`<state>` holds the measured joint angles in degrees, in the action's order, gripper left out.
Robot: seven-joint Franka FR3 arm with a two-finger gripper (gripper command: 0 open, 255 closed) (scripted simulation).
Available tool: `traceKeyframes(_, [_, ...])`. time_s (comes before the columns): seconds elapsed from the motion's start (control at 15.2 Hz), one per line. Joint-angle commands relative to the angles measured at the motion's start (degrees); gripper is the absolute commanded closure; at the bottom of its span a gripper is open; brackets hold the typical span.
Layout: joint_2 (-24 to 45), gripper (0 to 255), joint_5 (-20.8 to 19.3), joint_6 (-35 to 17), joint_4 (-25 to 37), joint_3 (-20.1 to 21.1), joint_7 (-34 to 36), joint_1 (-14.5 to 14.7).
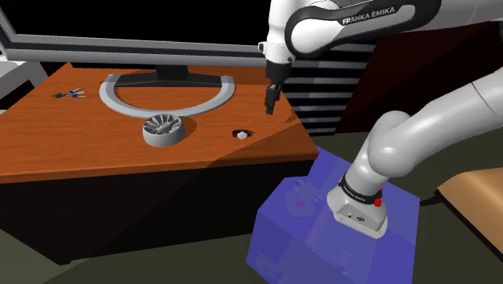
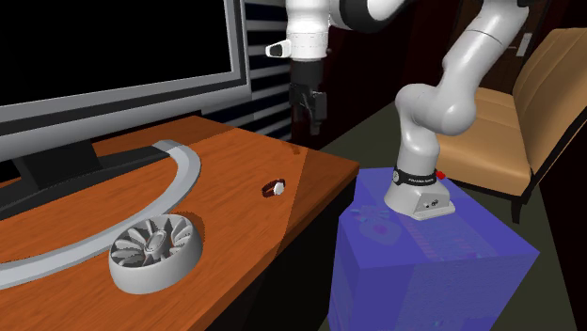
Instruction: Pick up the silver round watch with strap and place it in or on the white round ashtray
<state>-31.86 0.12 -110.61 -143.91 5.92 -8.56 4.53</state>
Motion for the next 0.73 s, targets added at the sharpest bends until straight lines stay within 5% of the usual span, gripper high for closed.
traceKeyframes(0.0, [3.27, 0, -0.04, -5.17, -0.4, 0.82, -1.18, 1.04])
traceKeyframes(0.66, [19.96, 0, -2.72, -24.41, 2.81, 4.12, -6.24, 4.11])
